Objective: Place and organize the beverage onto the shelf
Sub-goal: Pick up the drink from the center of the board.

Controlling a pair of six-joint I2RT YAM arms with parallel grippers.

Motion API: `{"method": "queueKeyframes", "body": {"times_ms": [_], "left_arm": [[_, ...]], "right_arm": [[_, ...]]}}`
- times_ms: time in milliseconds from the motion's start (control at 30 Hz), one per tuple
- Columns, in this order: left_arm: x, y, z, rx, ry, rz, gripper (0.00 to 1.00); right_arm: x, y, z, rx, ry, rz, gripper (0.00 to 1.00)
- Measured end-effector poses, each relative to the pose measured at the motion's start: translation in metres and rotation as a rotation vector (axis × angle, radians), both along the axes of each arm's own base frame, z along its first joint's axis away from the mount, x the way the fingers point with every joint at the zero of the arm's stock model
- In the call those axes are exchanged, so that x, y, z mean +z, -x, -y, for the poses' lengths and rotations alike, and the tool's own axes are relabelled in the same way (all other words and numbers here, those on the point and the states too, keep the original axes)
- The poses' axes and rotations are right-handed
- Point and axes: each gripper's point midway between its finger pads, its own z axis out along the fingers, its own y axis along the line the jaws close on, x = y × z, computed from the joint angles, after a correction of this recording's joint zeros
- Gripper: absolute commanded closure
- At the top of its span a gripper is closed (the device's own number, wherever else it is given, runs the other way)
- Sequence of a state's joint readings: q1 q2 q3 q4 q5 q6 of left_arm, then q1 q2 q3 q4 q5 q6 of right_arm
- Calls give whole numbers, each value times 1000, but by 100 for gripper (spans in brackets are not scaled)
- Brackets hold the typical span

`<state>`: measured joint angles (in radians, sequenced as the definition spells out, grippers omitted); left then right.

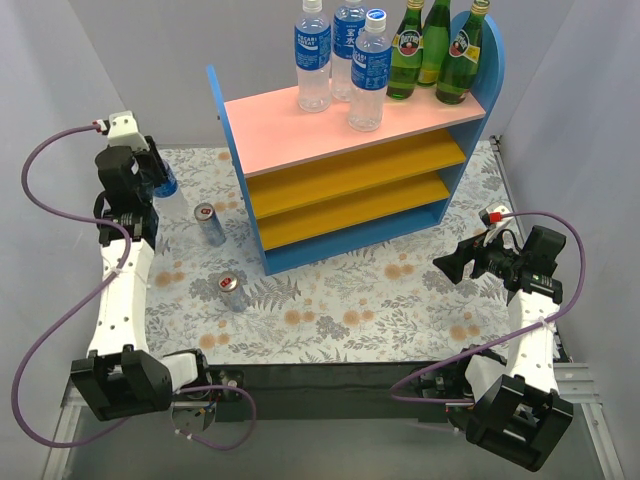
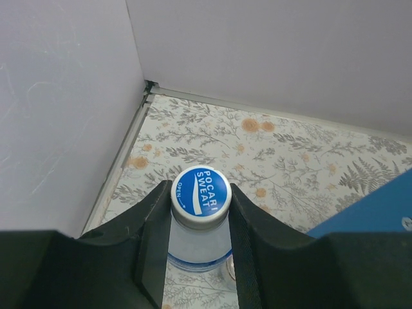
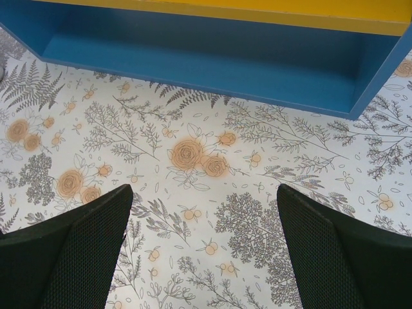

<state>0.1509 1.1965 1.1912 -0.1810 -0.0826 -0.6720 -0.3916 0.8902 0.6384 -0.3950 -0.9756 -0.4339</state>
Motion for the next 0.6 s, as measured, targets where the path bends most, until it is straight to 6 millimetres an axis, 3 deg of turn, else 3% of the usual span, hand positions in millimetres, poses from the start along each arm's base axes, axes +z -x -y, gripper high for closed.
{"method": "queueKeyframes", "body": {"times_ms": [167, 300, 467, 600], "left_arm": [[-1, 16, 16, -40, 42, -28, 100], [-3, 25, 41, -103, 74, -65, 100], [4, 36, 71, -199, 121, -77, 100], [11, 50, 84, -243, 159, -67, 100]], "right_arm": [[0, 0, 0, 0, 0, 0, 2], [0, 0, 0, 1, -1, -2, 2], [-1, 1, 0, 1, -1, -4, 2], [-1, 1, 0, 2, 0, -2, 1]]}}
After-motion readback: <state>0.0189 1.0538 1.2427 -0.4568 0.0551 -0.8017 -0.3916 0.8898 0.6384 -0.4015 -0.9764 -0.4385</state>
